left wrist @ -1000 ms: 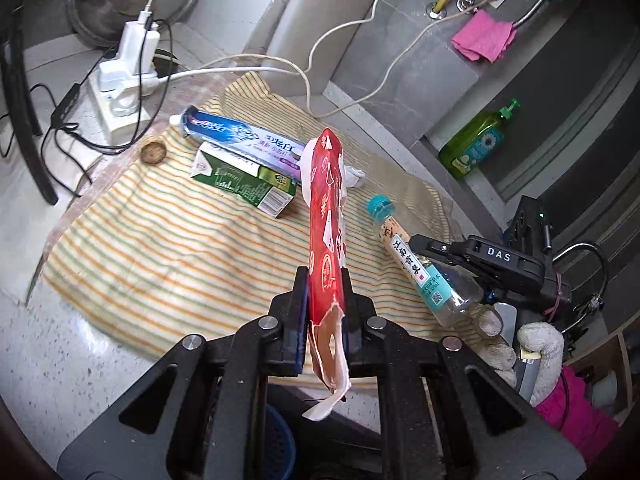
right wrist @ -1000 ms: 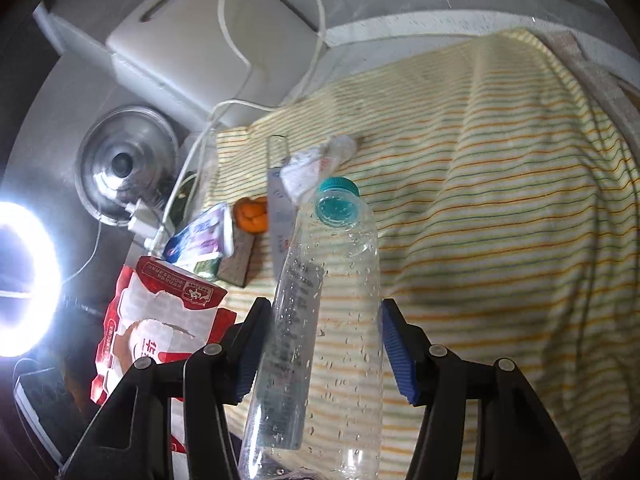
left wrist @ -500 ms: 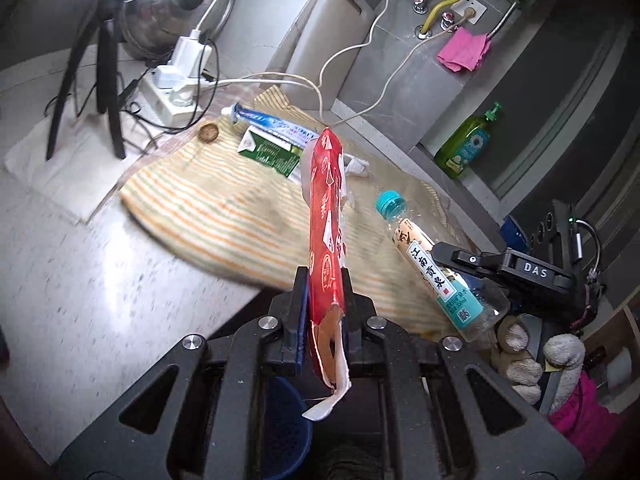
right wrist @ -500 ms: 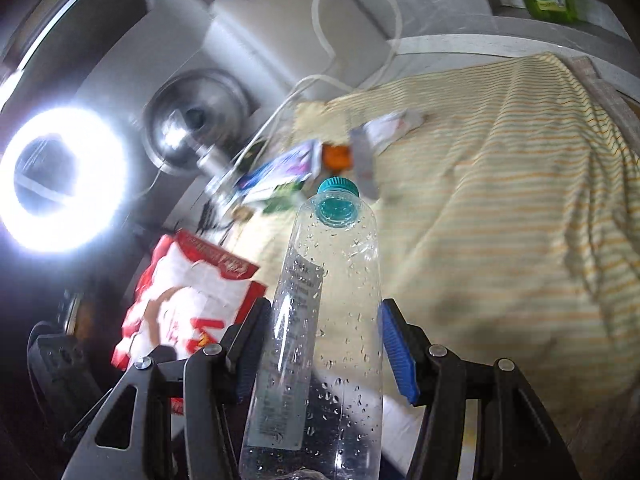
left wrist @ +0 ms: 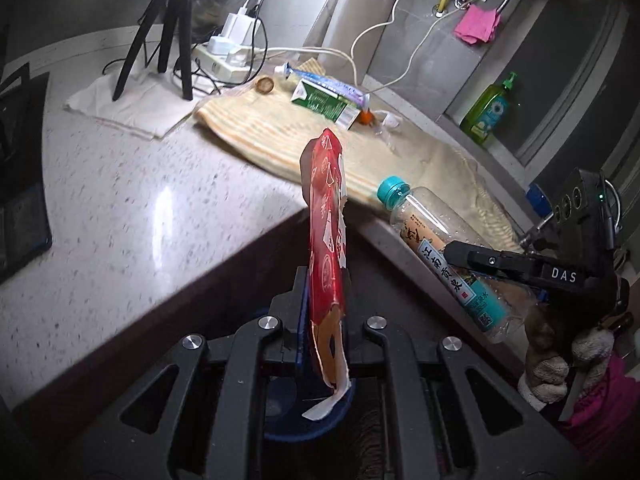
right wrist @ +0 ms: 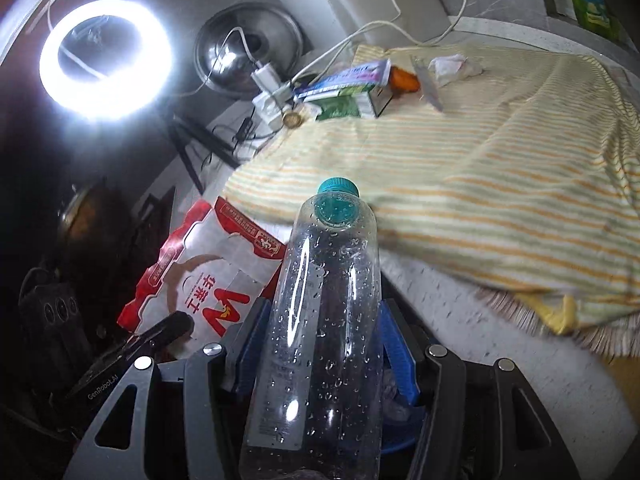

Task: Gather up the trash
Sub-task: 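Carry the wrapper and bottle down over the blue basket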

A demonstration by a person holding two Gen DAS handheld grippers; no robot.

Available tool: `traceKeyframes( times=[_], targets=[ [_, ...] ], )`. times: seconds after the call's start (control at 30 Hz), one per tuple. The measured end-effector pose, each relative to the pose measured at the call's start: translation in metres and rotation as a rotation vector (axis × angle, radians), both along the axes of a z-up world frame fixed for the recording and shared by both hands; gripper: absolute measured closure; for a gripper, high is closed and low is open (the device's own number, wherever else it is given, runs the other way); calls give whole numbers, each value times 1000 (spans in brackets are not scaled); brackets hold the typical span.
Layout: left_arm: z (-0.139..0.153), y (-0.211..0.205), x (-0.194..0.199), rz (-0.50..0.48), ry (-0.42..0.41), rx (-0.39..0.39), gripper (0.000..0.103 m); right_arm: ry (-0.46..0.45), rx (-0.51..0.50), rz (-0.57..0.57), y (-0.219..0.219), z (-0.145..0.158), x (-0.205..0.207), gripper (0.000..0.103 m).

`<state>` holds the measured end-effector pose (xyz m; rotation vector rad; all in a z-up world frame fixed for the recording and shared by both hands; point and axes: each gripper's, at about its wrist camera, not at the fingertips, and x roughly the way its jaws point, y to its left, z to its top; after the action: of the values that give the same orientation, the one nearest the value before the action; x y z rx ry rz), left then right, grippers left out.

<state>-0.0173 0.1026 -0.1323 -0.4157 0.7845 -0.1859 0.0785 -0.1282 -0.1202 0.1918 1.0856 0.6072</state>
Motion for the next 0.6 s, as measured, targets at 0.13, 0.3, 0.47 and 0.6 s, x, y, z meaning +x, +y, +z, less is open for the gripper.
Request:
traceKeyframes(
  times=[0.13,0.3,0.47,0.6],
  targets=[
    [-17,-4,-11,6,21,5,93,18,-30,32,8,-20,-14,46],
    [-36,-12,-20,-2,55,30,93,53,-66,55,10,-48,-33,46],
    [-58,-19,-22,-11,102,38,93,78,-105,63,11,-70,-42,46],
    [-77,-24,-21,-21,145,58,93,109,-134,67,12,-90,-46,46]
  ],
)
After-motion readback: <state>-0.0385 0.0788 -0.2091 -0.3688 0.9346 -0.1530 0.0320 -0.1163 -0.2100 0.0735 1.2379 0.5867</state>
